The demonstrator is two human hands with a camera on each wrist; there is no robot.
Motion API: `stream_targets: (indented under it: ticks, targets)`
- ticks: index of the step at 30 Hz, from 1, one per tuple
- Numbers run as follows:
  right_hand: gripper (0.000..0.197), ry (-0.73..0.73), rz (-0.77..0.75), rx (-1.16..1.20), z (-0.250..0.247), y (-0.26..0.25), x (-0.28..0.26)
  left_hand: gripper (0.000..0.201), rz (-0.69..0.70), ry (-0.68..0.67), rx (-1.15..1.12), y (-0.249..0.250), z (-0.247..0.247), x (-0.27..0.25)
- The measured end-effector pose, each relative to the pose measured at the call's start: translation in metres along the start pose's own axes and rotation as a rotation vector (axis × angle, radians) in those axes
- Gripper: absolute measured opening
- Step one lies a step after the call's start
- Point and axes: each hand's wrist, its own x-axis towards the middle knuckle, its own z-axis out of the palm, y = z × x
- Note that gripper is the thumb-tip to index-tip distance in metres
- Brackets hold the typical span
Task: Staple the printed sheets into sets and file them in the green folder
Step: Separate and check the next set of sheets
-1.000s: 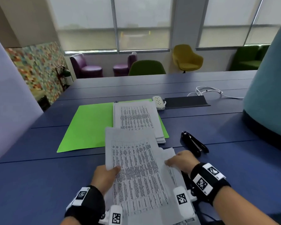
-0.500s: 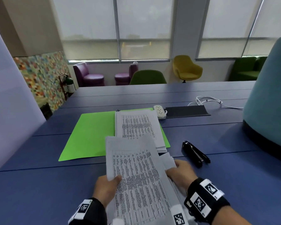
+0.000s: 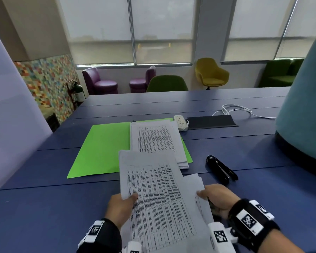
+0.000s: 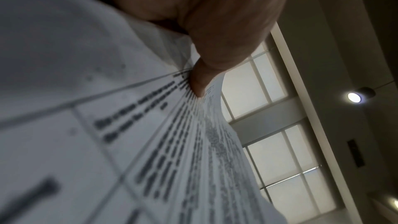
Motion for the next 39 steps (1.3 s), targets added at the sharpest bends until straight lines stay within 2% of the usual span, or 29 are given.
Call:
stream_targets:
  ticks: [4, 7, 11, 15, 19, 23, 25, 27, 30, 31, 33, 34, 35, 36, 37, 38, 39]
  targets:
    - [0.013, 0.226, -0.199, -0.024, 0.01, -0.016, 0.01, 0.009, -0.009, -0.127, -0.088, 0.012, -0.002, 0.002]
    - [0.017, 0.27, -0.248, 0.029, 0.017, -0.033, 0.024, 0.016, -0.001, -0.184, 0.009, 0.011, 0.004, 0.003]
    - [0.012, 0.387, -0.273, -0.114, 0.021, -0.037, 0.021, 0.01, 0.03, -0.112, 0.079, 0.004, 0.018, -0.001]
    - [0.017, 0.456, -0.289, -0.095, 0.02, -0.035, 0.007, 0.012, 0.017, -0.086, 0.063, 0.0, 0.021, 0.0]
    - [0.019, 0.482, -0.29, -0.08, 0.02, -0.031, 0.009, 0.013, 0.012, -0.073, 0.04, 0.0, 0.021, -0.001]
    - [0.012, 0.517, -0.313, -0.212, 0.024, -0.031, 0.007, 0.013, 0.0, -0.056, 0.038, 0.0, 0.02, -0.004]
    - [0.013, 0.46, -0.334, -0.207, 0.024, -0.028, 0.009, 0.01, 0.01, -0.05, 0.019, 0.001, 0.02, -0.008]
    - [0.019, 0.274, -0.328, -0.039, 0.022, -0.024, 0.009, 0.008, 0.034, -0.055, -0.022, 0.003, 0.018, -0.013]
    - [0.015, -0.019, -0.283, 0.14, 0.016, -0.024, -0.009, 0.016, 0.099, -0.045, -0.017, 0.004, 0.018, -0.019]
    - [0.016, -0.078, -0.297, 0.165, 0.014, -0.028, -0.019, 0.023, 0.136, -0.022, 0.025, 0.004, 0.02, -0.021]
    - [0.017, -0.122, -0.362, 0.232, 0.008, -0.044, -0.039, 0.049, 0.225, 0.098, 0.093, 0.012, 0.022, -0.026]
    - [0.018, -0.142, -0.403, 0.28, 0.005, -0.055, -0.049, 0.063, 0.267, 0.162, 0.067, 0.02, 0.02, -0.028]
    - [0.018, -0.164, -0.45, 0.329, 0.0, -0.071, -0.062, 0.076, 0.277, 0.155, -0.028, 0.032, 0.015, -0.031]
    - [0.019, -0.174, -0.503, 0.359, -0.005, -0.086, -0.073, 0.086, 0.268, 0.073, -0.169, 0.047, 0.008, -0.032]
    - [0.023, -0.186, -0.562, 0.397, -0.01, -0.099, -0.083, 0.094, 0.257, -0.071, -0.322, 0.062, 0.001, -0.034]
    - [0.027, -0.2, -0.629, 0.426, -0.014, -0.112, -0.093, 0.096, 0.235, -0.208, -0.42, 0.078, -0.006, -0.036]
    - [0.03, -0.216, -0.69, 0.451, -0.019, -0.124, -0.104, 0.088, 0.241, -0.312, -0.468, 0.096, -0.012, -0.042]
